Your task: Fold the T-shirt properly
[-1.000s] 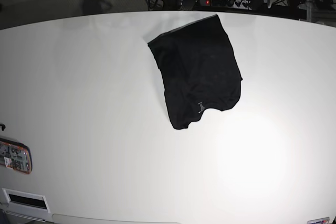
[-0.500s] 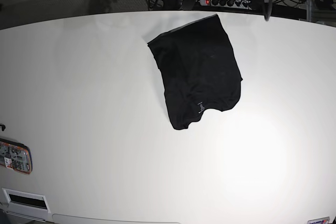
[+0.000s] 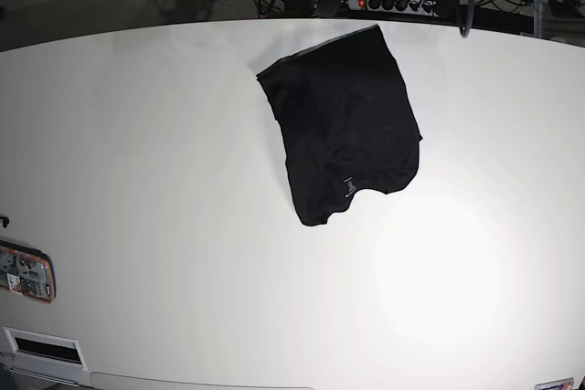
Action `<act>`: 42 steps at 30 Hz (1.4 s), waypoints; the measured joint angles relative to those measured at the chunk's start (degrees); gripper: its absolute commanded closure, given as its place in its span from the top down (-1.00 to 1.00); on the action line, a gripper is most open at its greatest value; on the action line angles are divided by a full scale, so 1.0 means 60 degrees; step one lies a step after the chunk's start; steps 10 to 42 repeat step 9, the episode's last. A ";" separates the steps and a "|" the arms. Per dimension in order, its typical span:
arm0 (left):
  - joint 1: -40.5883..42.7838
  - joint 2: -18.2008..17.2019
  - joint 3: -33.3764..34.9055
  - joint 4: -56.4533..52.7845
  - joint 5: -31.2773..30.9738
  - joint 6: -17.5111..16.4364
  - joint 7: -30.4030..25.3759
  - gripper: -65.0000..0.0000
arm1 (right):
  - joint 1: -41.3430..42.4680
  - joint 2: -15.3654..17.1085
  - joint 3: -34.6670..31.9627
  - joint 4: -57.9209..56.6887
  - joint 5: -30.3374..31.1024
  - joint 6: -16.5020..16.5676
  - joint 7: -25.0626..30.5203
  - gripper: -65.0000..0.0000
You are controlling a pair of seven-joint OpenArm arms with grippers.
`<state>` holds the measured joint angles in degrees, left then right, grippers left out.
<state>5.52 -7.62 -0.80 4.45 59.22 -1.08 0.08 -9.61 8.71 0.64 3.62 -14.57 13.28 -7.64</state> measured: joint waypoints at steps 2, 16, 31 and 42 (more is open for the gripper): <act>-0.0051 0.0004 0.0000 0.0029 0.0000 0.0025 0.0000 -1.00 | 0.0284 -0.0033 -0.0004 0.0142 0.0160 -0.0058 0.0375 -1.00; 0.0004 0.0000 -0.0022 0.0018 -0.0011 -0.0007 0.0000 -1.00 | -0.0415 -0.0015 -0.0047 -0.0146 -0.0091 0.0080 -0.0328 -1.00; 0.0004 0.0000 -0.0022 0.0018 -0.0011 -0.0007 0.0000 -1.00 | -0.0415 -0.0015 -0.0047 -0.0146 -0.0091 0.0080 -0.0328 -1.00; 0.0004 0.0000 -0.0022 0.0018 -0.0011 -0.0007 0.0000 -1.00 | -0.0415 -0.0015 -0.0047 -0.0146 -0.0091 0.0080 -0.0328 -1.00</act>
